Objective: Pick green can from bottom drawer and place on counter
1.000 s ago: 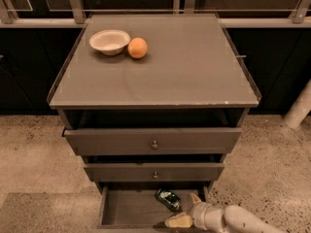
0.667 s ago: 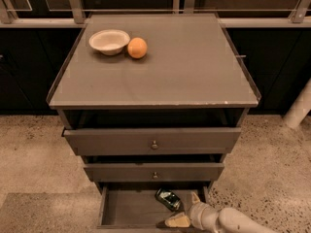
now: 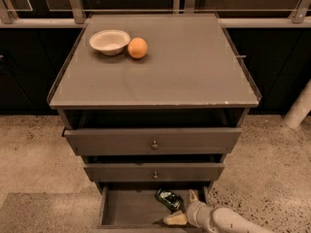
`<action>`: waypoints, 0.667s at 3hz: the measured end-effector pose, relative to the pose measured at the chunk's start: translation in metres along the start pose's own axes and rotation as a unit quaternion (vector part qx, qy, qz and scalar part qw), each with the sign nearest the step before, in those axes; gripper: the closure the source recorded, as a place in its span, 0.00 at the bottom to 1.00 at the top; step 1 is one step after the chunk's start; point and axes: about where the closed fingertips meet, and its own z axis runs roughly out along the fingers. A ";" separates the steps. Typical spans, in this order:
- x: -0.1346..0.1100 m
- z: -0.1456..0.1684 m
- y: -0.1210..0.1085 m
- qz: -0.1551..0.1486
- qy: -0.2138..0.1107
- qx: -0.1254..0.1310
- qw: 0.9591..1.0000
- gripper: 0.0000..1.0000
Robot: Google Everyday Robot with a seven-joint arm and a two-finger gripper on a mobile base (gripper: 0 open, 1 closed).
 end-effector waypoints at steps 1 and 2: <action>0.007 0.009 0.000 0.004 0.005 -0.008 1.000 0.00; 0.002 0.039 0.001 -0.019 -0.005 -0.027 0.999 0.00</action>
Offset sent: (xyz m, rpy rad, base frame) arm 0.0511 0.0396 -0.0462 0.0172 -0.0620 0.1311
